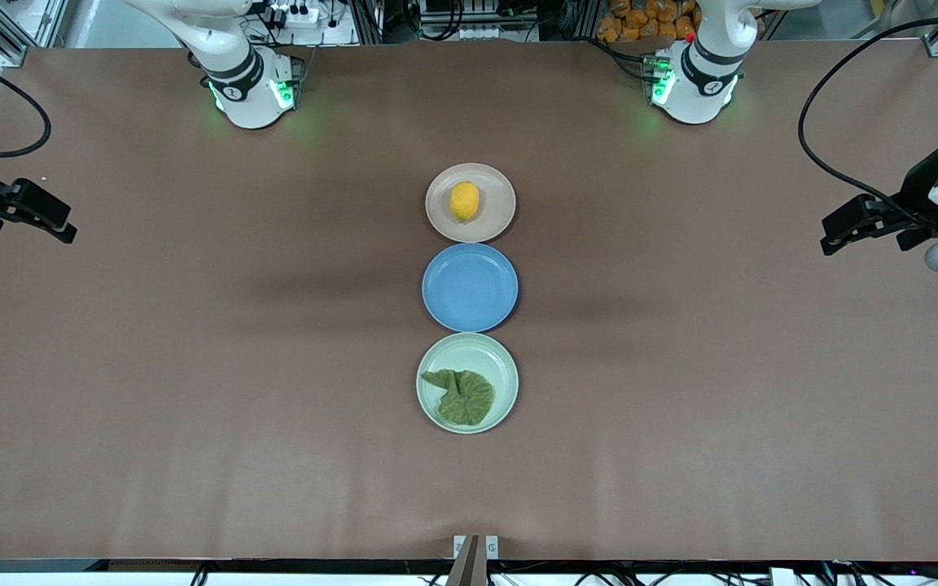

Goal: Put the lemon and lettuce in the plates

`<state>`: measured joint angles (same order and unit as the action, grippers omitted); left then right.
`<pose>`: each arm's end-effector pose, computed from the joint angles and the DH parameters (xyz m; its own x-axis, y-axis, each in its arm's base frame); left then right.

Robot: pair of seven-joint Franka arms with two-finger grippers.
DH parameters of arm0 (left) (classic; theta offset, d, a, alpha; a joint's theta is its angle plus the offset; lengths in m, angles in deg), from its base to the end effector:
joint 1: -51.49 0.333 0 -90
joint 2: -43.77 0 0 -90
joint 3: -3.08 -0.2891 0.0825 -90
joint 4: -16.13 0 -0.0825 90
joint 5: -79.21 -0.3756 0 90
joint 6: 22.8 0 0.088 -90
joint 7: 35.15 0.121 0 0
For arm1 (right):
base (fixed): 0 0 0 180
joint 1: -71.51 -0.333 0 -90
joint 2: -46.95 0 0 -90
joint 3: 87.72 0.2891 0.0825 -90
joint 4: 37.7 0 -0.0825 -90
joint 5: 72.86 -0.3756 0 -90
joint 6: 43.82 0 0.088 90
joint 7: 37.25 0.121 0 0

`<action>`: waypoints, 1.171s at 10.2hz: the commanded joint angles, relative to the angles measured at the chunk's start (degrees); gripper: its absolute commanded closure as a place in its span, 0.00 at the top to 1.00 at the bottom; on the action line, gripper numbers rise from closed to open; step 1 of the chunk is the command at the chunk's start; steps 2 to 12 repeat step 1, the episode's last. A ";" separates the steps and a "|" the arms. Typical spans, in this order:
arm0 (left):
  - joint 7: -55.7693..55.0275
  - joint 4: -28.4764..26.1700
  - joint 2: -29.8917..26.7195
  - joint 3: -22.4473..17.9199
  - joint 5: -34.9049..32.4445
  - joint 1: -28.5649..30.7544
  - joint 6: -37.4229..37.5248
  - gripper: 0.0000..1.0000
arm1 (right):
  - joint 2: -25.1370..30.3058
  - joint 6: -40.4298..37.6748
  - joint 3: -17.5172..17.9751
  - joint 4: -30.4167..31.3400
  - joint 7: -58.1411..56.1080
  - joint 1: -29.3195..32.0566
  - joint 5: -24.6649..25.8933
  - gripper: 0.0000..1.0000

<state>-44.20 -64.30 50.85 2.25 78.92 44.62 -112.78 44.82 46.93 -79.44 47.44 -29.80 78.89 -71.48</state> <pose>0.5791 -0.0612 0.5914 0.9977 0.0524 0.0436 0.0525 -0.9986 0.0000 0.5595 0.0044 0.6039 0.9915 -0.1142 0.0630 -0.1151 -0.9933 0.0106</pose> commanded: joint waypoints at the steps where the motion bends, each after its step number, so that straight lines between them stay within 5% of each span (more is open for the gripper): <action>1: 0.35 -0.08 -0.22 0.04 0.55 0.19 -0.37 1.00 | -0.60 -0.14 -0.45 -0.94 -0.59 -0.53 -0.60 1.00; 12: 0.35 -0.08 -0.22 0.04 0.55 0.19 -0.37 1.00 | -0.60 -0.14 -0.45 -0.94 -0.59 -0.53 -0.60 1.00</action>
